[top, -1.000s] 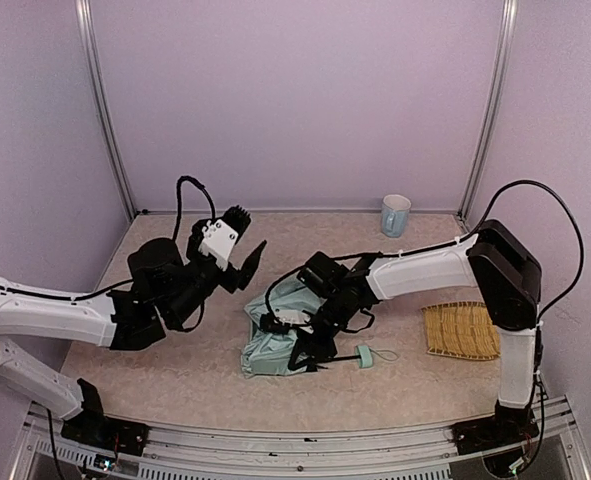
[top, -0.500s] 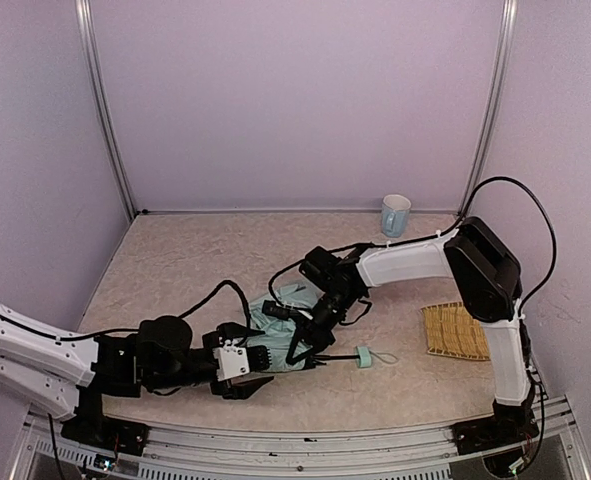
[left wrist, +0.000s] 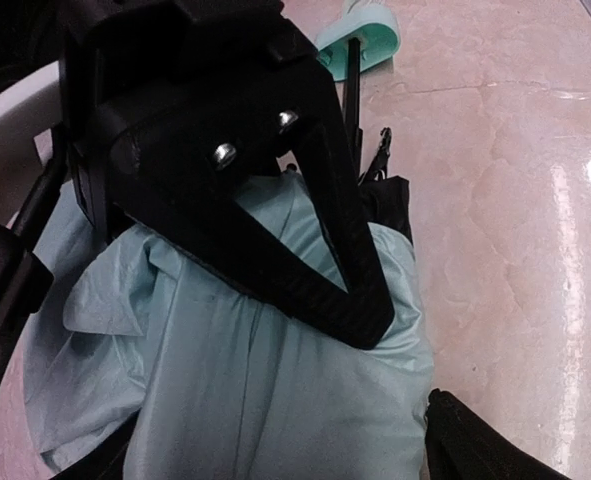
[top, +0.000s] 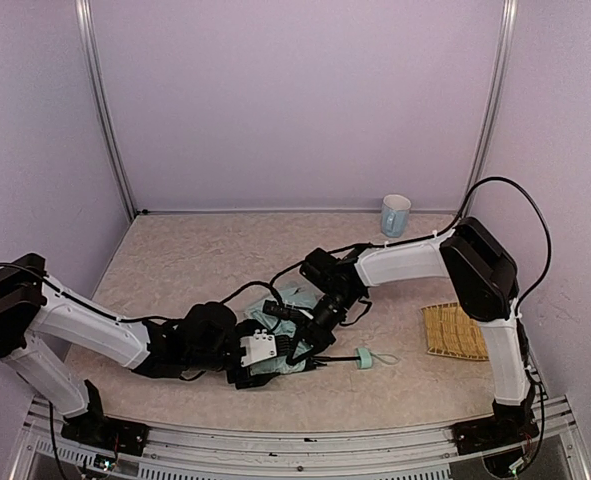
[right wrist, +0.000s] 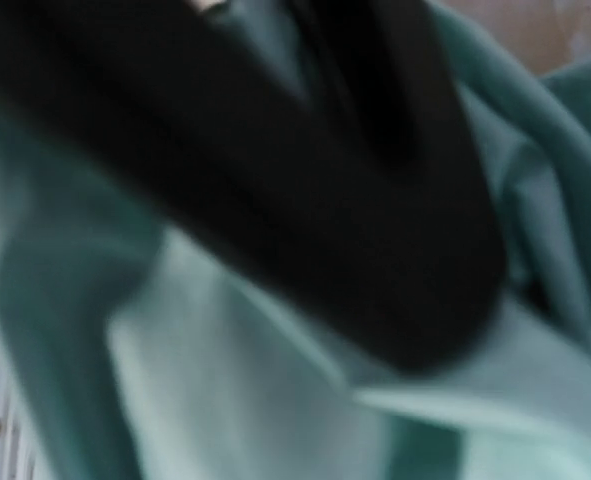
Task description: Put away the umbrella
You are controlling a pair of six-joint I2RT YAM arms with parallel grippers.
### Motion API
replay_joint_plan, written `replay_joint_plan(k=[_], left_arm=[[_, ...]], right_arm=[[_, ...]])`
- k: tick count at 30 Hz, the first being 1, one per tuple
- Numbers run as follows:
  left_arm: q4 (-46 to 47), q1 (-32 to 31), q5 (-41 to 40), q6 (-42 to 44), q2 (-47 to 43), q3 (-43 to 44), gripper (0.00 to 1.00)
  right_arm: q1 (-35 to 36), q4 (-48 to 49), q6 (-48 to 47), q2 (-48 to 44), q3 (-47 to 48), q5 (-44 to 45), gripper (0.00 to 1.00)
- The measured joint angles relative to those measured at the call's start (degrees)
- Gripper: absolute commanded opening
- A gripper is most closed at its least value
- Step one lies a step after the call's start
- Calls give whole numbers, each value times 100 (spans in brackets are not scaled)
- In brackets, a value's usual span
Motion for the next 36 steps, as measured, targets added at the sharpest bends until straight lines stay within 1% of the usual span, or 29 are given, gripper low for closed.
replay_joint_plan(k=[2, 3, 4, 8, 11, 16, 20, 22, 25, 29, 31, 33, 36], left_arm=[[-76, 37, 103, -140, 247, 144, 75], [-136, 66, 164, -212, 337, 227, 72], [-251, 125, 256, -319, 437, 356, 69], [-817, 369, 846, -748, 767, 918, 53], [-1180, 483, 1261, -986, 1021, 1329, 44], [-1554, 551, 1768, -1233, 1467, 1902, 41], [-1740, 660, 2129, -1408, 1665, 2142, 39], [-1851, 776, 2374, -1502, 1740, 2234, 35], [-2050, 955, 2774, -1574, 1860, 2400, 33], [-2400, 1239, 3407, -1725, 2109, 2721, 29], [-2514, 1357, 3679, -1786, 2210, 2828, 29], [-2605, 1447, 3915, -1834, 2288, 2907, 29], [-2730, 1493, 4094, -1853, 2367, 3003, 29]], right_arm=[[-35, -22, 4, 0, -11, -35, 0], [-52, -22, 13, 0, -22, -42, 3], [-74, -17, 31, -4, -42, -52, 11], [-208, 116, 173, -142, -251, -2, 31], [-289, 315, 315, -374, -560, 160, 41], [-385, 557, 636, -896, -1119, 562, 57], [-450, 664, 855, -1453, -1405, 962, 62], [-557, 732, 929, -1880, -1569, 1276, 62], [-680, 935, 953, -2500, -1818, 1921, 64], [-695, 1526, 935, -3407, -2450, 2892, 66], [-538, 1897, 848, -3836, -2907, 3405, 67], [-210, 2343, 608, -4179, -3414, 3834, 68], [413, 3200, 11, -4513, -4238, 4151, 74]])
